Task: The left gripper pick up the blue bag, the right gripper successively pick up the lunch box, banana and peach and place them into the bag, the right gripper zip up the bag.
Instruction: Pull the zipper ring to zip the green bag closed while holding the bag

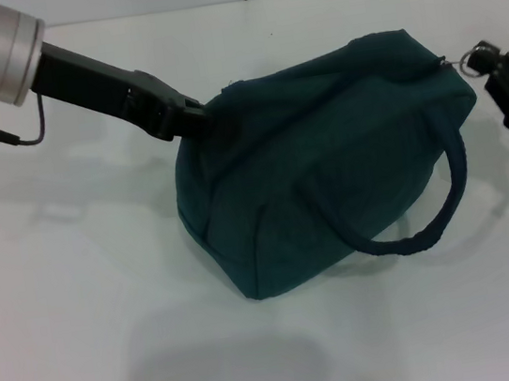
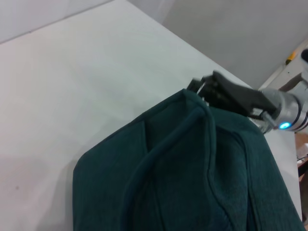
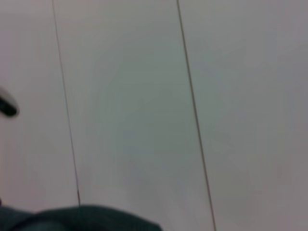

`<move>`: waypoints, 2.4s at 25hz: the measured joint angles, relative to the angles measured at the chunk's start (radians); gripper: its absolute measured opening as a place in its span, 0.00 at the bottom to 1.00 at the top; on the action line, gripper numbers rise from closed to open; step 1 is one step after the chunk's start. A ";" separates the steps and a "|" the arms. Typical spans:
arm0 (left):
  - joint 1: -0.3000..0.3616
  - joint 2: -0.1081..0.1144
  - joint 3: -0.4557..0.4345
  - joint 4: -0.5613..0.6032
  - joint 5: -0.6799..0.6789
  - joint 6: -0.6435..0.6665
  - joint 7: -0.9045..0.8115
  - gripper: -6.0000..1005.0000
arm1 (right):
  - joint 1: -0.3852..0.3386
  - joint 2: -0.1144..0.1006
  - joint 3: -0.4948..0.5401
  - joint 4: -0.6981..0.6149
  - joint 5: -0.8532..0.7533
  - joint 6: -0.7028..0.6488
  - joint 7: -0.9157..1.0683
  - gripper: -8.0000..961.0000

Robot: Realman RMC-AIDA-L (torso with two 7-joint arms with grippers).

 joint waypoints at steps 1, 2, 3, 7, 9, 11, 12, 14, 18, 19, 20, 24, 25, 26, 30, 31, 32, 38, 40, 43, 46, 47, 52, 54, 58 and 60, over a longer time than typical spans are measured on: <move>0.000 0.000 -0.007 0.000 0.000 0.000 0.004 0.06 | 0.000 0.001 -0.009 0.000 -0.001 0.010 0.000 0.04; 0.000 0.000 -0.015 0.000 0.000 0.001 0.008 0.06 | 0.000 0.002 -0.022 0.000 -0.002 0.024 -0.001 0.04; 0.000 0.000 -0.015 0.000 0.000 0.001 0.008 0.06 | 0.000 0.003 -0.031 0.000 -0.002 0.033 -0.002 0.04; 0.003 0.012 -0.046 0.000 -0.001 0.004 0.017 0.06 | -0.001 0.004 -0.042 0.002 -0.001 0.059 -0.011 0.04; 0.007 0.018 -0.047 0.000 -0.006 0.005 0.017 0.06 | -0.002 0.004 -0.040 0.002 0.002 0.073 -0.014 0.04; 0.011 0.024 -0.047 0.000 -0.011 0.005 0.017 0.06 | 0.000 0.005 -0.041 0.002 0.002 0.093 -0.015 0.04; 0.013 0.026 -0.048 0.000 -0.014 0.005 0.018 0.06 | 0.001 0.005 -0.042 0.002 0.001 0.107 -0.015 0.04; 0.013 0.026 -0.048 -0.001 -0.014 0.005 0.023 0.06 | 0.005 0.006 -0.044 0.003 -0.002 0.128 -0.015 0.05; 0.019 0.026 -0.049 -0.002 -0.015 0.003 0.029 0.06 | 0.028 0.007 -0.069 0.019 -0.002 0.149 -0.013 0.05; 0.020 0.026 -0.049 -0.002 -0.015 0.003 0.029 0.06 | 0.035 0.007 -0.088 0.022 -0.003 0.152 -0.012 0.05; 0.021 0.026 -0.049 -0.002 -0.015 0.002 0.030 0.06 | 0.040 0.007 -0.105 0.023 -0.002 0.153 -0.011 0.05; 0.021 0.026 -0.048 -0.002 -0.015 0.000 0.034 0.07 | 0.057 0.006 -0.177 0.023 -0.002 0.165 -0.012 0.05; 0.022 0.026 -0.048 -0.002 -0.016 0.000 0.037 0.07 | 0.060 0.006 -0.191 0.023 -0.002 0.166 -0.012 0.05; 0.022 0.026 -0.048 -0.002 -0.017 -0.001 0.039 0.07 | 0.061 0.006 -0.199 0.022 -0.003 0.162 -0.012 0.05; 0.030 0.026 -0.050 -0.002 -0.020 -0.005 0.043 0.07 | 0.048 0.003 -0.219 0.017 -0.004 0.047 -0.013 0.05; 0.033 0.026 -0.055 -0.002 -0.020 -0.007 0.043 0.07 | 0.038 0.001 -0.217 0.014 -0.003 0.009 -0.016 0.05; 0.034 0.026 -0.061 -0.002 -0.020 -0.008 0.043 0.06 | 0.031 0.000 -0.213 0.013 0.000 -0.016 -0.019 0.05; 0.038 0.031 -0.074 -0.004 -0.020 -0.010 0.044 0.06 | 0.002 0.001 -0.102 0.020 0.007 -0.031 -0.044 0.05; 0.038 0.031 -0.074 -0.004 -0.020 -0.010 0.045 0.07 | 0.009 -0.001 -0.100 0.022 0.006 0.017 -0.045 0.05; 0.036 0.031 -0.074 -0.006 -0.021 -0.010 0.045 0.07 | 0.026 0.003 -0.115 0.021 -0.002 0.115 -0.046 0.05; 0.033 0.031 -0.074 -0.007 -0.021 -0.010 0.045 0.08 | 0.044 0.005 -0.148 0.022 -0.005 0.182 -0.046 0.05; 0.033 0.031 -0.074 -0.007 -0.021 -0.010 0.045 0.08 | 0.050 0.006 -0.163 0.023 -0.005 0.199 -0.046 0.05; 0.035 0.031 -0.074 -0.007 -0.021 -0.009 0.044 0.09 | 0.064 0.007 -0.198 0.022 -0.004 0.231 -0.041 0.05; 0.036 0.031 -0.074 -0.007 -0.021 -0.009 0.045 0.10 | 0.064 0.008 -0.199 0.021 -0.003 0.232 -0.040 0.05; 0.038 0.031 -0.074 -0.008 -0.022 -0.009 0.045 0.11 | 0.062 0.009 -0.199 0.022 0.000 0.214 -0.038 0.05; 0.039 0.027 -0.074 -0.008 -0.023 -0.010 0.045 0.11 | 0.054 0.007 -0.195 0.022 0.004 0.184 -0.038 0.05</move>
